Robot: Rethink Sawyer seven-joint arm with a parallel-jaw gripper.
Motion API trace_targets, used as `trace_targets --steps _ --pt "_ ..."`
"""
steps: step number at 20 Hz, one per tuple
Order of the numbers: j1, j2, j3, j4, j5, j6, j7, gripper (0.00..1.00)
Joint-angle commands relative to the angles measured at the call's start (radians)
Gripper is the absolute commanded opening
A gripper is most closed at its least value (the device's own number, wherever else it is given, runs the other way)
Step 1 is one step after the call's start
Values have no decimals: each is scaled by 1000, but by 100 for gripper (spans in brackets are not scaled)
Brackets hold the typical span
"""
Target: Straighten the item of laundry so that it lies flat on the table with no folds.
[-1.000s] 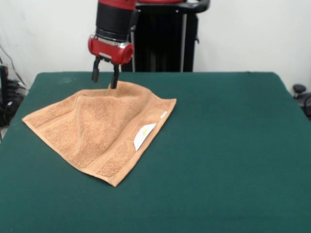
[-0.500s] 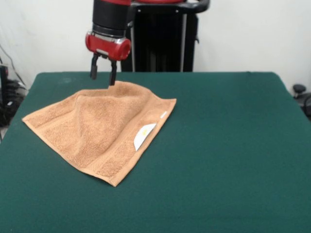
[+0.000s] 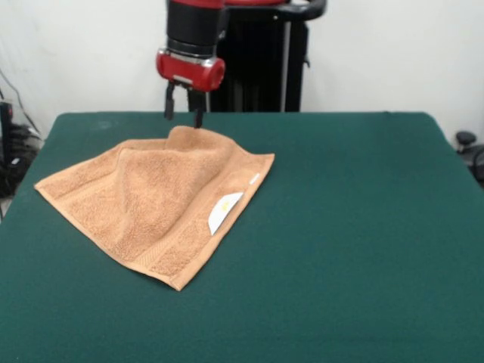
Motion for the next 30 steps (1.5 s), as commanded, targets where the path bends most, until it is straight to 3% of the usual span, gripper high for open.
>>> trace_targets --steps 1,5,16,30 --pt "77 113 2 83 5 -106 156 100" --pt "77 108 8 73 0 -86 135 100" --pt "-36 55 124 -60 -44 144 -30 100" --pt "-68 82 180 -176 -74 227 -46 100"
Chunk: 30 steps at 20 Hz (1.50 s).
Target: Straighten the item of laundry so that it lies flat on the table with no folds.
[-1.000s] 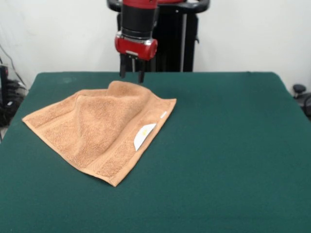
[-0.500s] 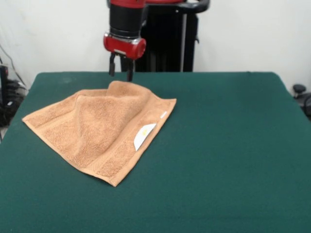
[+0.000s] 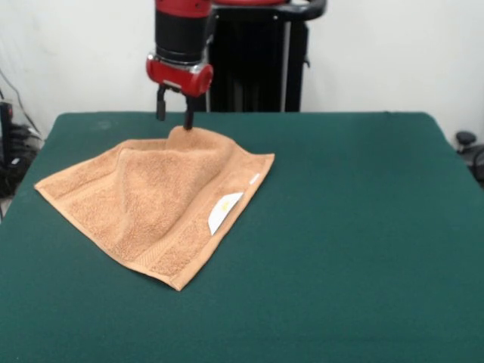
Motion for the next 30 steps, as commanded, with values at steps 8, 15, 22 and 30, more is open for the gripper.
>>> trace_targets --steps 8,15,22,30 --pt "-7 91 180 -197 -15 152 -37 100" --pt "-8 113 196 -249 -12 176 -36 100" --pt "-9 137 208 -295 -6 192 -32 100" --pt "-3 141 211 -305 -10 193 -21 100"
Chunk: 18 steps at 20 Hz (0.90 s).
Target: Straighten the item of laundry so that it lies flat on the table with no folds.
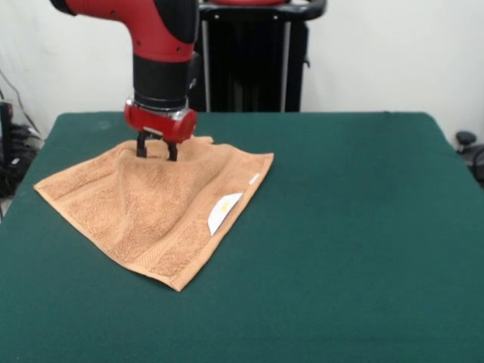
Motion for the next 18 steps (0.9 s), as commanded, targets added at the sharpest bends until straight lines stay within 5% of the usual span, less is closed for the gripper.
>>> trace_targets --steps 1,11,18 --pt "21 49 113 -76 -5 86 -17 100" --pt "73 126 72 -154 21 52 39 100" --pt "102 143 46 -104 40 3 102 100"
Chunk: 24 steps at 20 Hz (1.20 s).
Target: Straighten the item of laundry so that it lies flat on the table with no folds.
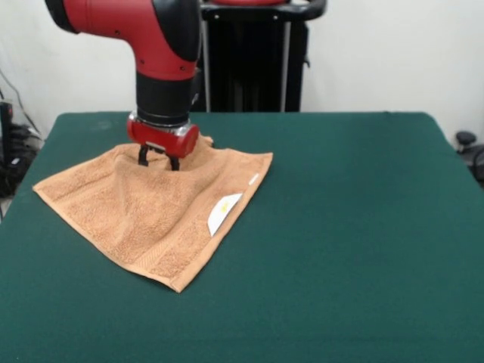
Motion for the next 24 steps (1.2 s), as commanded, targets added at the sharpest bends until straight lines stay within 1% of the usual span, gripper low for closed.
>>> trace_targets --steps 1,5,11,18,24 --pt "72 93 59 -33 44 -24 113 100" --pt "101 111 34 5 52 -75 151 100" --pt "139 167 -17 74 65 -193 198 100" --pt "152 189 -44 126 77 -255 191 100" --pt "151 206 -55 147 82 -286 171 100"
